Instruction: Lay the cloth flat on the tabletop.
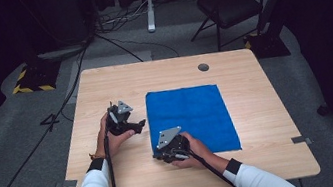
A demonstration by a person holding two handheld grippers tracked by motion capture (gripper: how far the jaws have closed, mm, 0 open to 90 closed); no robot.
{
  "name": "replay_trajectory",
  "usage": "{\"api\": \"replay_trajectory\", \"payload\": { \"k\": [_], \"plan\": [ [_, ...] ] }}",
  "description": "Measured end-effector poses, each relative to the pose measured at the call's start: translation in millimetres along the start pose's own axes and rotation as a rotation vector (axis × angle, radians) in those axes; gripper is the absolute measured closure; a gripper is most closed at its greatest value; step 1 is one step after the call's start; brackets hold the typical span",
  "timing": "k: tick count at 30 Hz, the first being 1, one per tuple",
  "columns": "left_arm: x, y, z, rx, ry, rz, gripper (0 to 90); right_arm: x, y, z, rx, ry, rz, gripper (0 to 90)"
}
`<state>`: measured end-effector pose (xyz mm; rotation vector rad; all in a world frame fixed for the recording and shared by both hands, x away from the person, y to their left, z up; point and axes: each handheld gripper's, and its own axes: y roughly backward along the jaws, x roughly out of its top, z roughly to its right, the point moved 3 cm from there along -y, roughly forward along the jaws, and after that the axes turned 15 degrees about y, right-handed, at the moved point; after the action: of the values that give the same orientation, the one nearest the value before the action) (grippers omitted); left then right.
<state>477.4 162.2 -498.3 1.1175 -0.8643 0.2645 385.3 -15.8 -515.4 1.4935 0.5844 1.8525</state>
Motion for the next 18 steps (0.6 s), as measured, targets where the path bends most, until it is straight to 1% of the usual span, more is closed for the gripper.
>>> {"api": "replay_trajectory", "payload": {
  "k": [1,2,3,5,7,8,9,10,12,14,15,16,18],
  "plan": [
    [2.7,-2.4,-0.3,-0.017,0.021,-0.015,16.4,-0.3,-0.1,0.7,-0.005,-0.001,-0.003,81.2],
    [6.4,-5.0,-1.4,-0.045,0.060,-0.028,16.0,-0.6,-0.1,1.5,-0.010,-0.004,-0.003,83.3],
    [8.2,-6.4,-1.7,-0.045,0.073,-0.015,16.9,-1.2,-0.2,2.4,-0.011,-0.002,-0.003,84.5],
    [13.3,-10.4,-3.0,-0.020,0.069,0.000,18.4,-1.3,-0.1,2.7,-0.016,0.001,-0.005,86.7],
    [18.4,-16.3,-5.1,-0.012,0.083,0.006,17.9,-1.1,0.1,1.9,-0.021,0.007,-0.008,87.5],
    [21.3,-20.0,-6.6,-0.001,0.095,0.020,18.0,-1.3,0.5,1.5,-0.021,0.008,-0.007,87.6],
    [23.6,-22.8,-8.3,0.012,0.094,0.021,18.9,-1.7,0.9,0.4,-0.022,0.005,-0.004,87.7],
    [25.5,-26.4,-9.1,0.023,0.102,0.024,18.7,-2.1,1.4,-0.5,-0.023,0.006,-0.002,87.7],
    [28.3,-34.2,-9.4,0.031,0.121,0.013,18.2,-2.9,2.4,-2.3,-0.018,0.008,0.003,87.8],
    [31.2,-43.1,-8.4,0.052,0.109,-0.001,17.9,-3.3,3.5,-4.2,-0.013,0.008,0.003,87.9],
    [32.7,-49.0,-6.8,0.054,0.122,-0.009,17.7,-3.5,3.9,-5.2,-0.013,0.010,0.004,87.9],
    [34.3,-53.6,-6.3,0.060,0.122,-0.017,17.7,-3.5,4.9,-7.1,-0.009,0.013,0.002,87.9],
    [37.5,-62.1,-4.3,0.073,0.133,-0.017,18.0,-3.2,6.0,-10.5,-0.001,0.022,0.001,87.9]
  ]
}}
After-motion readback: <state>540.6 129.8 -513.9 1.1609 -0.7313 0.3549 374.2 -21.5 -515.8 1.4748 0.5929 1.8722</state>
